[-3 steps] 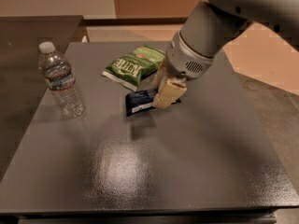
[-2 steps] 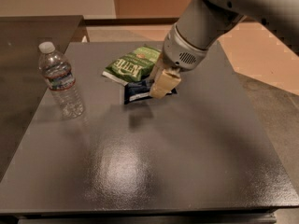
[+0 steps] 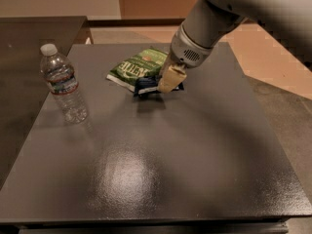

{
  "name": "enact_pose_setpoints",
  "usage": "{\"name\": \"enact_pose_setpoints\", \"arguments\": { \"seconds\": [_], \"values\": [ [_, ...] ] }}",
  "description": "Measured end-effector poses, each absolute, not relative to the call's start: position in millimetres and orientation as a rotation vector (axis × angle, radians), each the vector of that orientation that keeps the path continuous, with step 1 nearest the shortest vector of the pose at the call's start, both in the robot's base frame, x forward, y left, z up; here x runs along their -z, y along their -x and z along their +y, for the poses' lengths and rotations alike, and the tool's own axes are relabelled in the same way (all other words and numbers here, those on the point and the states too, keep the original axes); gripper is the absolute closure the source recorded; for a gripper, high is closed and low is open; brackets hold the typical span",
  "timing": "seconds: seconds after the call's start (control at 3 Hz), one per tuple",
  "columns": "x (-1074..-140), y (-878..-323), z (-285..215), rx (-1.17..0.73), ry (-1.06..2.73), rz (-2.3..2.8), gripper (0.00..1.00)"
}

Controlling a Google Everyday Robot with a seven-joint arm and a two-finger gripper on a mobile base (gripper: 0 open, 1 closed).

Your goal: Move rxbar blueberry near green jalapeno chip bag

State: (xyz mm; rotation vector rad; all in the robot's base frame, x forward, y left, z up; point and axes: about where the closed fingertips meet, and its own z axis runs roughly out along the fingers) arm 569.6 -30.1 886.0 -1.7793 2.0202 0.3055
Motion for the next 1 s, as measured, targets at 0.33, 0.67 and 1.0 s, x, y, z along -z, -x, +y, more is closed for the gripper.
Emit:
{"name": "enact_pose_setpoints", "arguments": {
  "seconds": [0.33, 0.67, 1.0],
  "values": [
    [-880.9, -583.0, -37.1, -0.276, 1.734, 2.047, 0.61],
    [-880.5, -582.5, -35.7, -0.277, 1.737, 2.045, 0.36],
    [-880.1, -582.1, -34.6, -0.277, 1.740, 2.044, 0.14]
  ]
}}
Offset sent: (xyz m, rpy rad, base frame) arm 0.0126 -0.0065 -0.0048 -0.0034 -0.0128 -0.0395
